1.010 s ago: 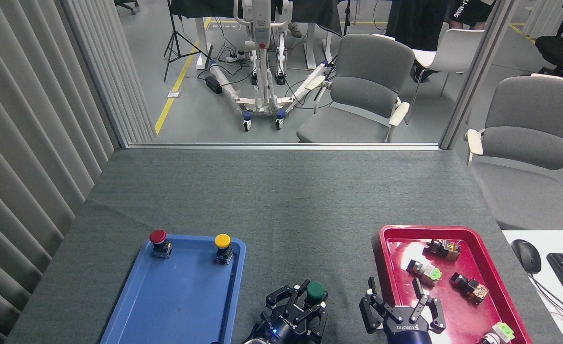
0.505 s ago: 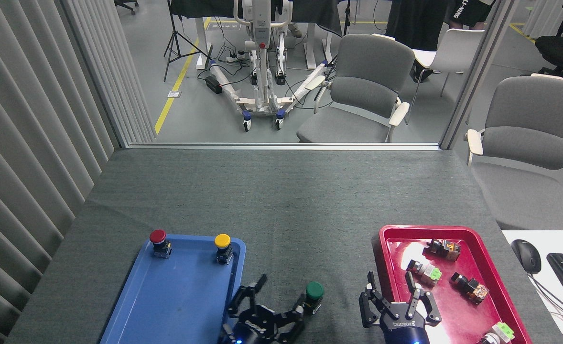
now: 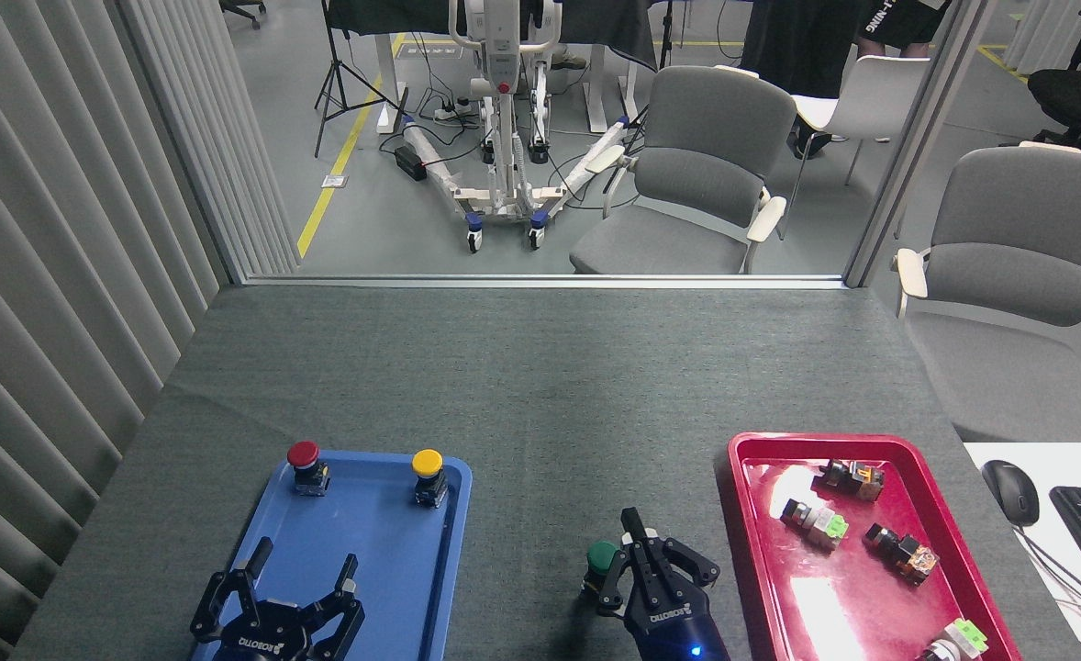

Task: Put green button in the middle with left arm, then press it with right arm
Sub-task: 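Release the green button on the table and withdraw the left gripper, then move the right gripper over the green button and press it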

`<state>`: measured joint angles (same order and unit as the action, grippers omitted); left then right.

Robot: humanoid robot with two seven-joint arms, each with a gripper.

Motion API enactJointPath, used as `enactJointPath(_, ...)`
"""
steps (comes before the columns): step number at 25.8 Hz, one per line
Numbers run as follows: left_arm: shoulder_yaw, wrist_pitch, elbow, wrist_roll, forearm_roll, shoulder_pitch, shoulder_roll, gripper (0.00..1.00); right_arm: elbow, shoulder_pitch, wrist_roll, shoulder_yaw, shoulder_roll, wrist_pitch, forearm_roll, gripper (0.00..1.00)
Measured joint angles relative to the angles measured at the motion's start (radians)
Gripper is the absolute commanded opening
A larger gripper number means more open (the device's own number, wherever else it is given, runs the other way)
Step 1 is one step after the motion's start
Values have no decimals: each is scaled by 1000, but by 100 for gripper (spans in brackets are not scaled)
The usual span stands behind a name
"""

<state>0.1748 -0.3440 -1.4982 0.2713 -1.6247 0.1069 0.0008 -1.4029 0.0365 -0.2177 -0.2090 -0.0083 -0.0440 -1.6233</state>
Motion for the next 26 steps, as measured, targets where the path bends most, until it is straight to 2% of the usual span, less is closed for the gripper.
enactJointPath(5,39,-16,57,-26,16,-25,-13,100,34,-16,39,-57,8,29,-19,4)
enactJointPath(11,42,-22,79,4,84,-31,-2,100,102,-24,54,-75,1,55,-19,5)
enactJointPath(20,42,-20,99,5,102,-42,2,100,162,-27,16,-73,-8,59,-5,9)
enactJointPath(21,43,-20,100,5,102,-44,2,100,153,-26,16,-71,-7,62,0,13)
enactJointPath(22,43,-20,100,5,102,-44,2,100,141,-25,22,-69,-6,67,10,22)
enactJointPath(23,43,-20,100,5,103,-43,1,100,123,-25,25,-68,-4,72,22,41)
enactJointPath(24,43,-21,99,5,103,-44,1,100,100,-25,9,-66,-2,76,40,74)
enactJointPath(25,43,-21,98,5,103,-44,2,100,72,-27,-10,-65,0,78,59,98)
enactJointPath(26,43,-22,97,5,103,-44,2,100,42,-27,-27,-64,0,78,83,99)
